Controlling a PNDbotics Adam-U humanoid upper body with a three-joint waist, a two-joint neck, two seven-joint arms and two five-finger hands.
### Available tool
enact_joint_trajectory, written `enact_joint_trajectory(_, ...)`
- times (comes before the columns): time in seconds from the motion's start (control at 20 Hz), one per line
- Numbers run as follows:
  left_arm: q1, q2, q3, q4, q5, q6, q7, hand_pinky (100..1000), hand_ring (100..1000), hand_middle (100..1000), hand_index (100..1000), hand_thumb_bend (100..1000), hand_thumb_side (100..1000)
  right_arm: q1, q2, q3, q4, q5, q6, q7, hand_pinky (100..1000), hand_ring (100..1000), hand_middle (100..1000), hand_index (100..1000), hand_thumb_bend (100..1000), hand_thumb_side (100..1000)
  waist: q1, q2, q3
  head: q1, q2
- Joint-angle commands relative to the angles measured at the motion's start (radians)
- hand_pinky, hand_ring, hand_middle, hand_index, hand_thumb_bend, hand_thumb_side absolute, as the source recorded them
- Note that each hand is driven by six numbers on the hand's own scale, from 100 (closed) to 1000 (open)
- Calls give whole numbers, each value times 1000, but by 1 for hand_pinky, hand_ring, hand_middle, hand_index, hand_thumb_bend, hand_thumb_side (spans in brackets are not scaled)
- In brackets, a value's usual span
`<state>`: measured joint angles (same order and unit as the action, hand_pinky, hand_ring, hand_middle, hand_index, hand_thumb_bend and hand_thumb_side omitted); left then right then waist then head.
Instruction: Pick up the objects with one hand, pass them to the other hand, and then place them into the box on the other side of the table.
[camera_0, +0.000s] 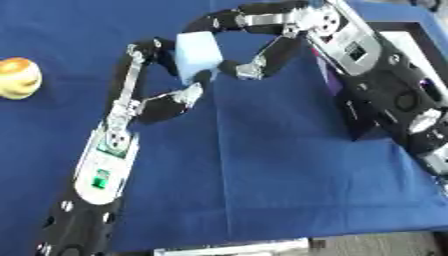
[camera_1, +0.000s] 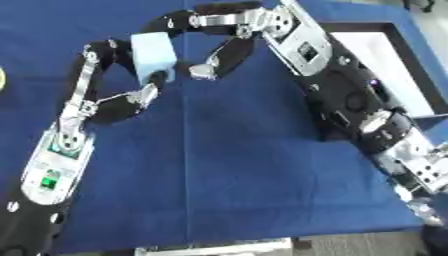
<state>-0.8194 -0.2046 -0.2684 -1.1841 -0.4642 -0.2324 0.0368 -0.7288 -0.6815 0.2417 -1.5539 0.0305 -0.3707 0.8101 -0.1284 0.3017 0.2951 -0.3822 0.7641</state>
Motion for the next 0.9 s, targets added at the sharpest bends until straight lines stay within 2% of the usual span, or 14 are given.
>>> enact_joint_trajectory(0.05, -19, -19, 2, -17, -5, -2, 8, 708, 435, 348, 546, 100, 287, -11, -21, -8, -18, -8, -102, 97, 985, 1000, 1000, 1000, 100, 574, -10, -5, -3, -6, 6)
enact_joint_trajectory(0.3, -21, -20, -7, -30, -4, -8, 4, 707, 436, 349, 546, 100, 283, -11, -17, -7, -9, 1, -104, 97, 984, 1000, 1000, 1000, 100, 609, -12, -4, -3, -6, 6)
enact_joint_trajectory(0.9, -29, -21, -28, -82, 28, -9, -23, 706, 436, 351, 547, 100, 304, -18, -10, -18, -11, -11, -92, 97, 976, 1000, 1000, 1000, 100, 595, -13, 2, -11, -5, 6)
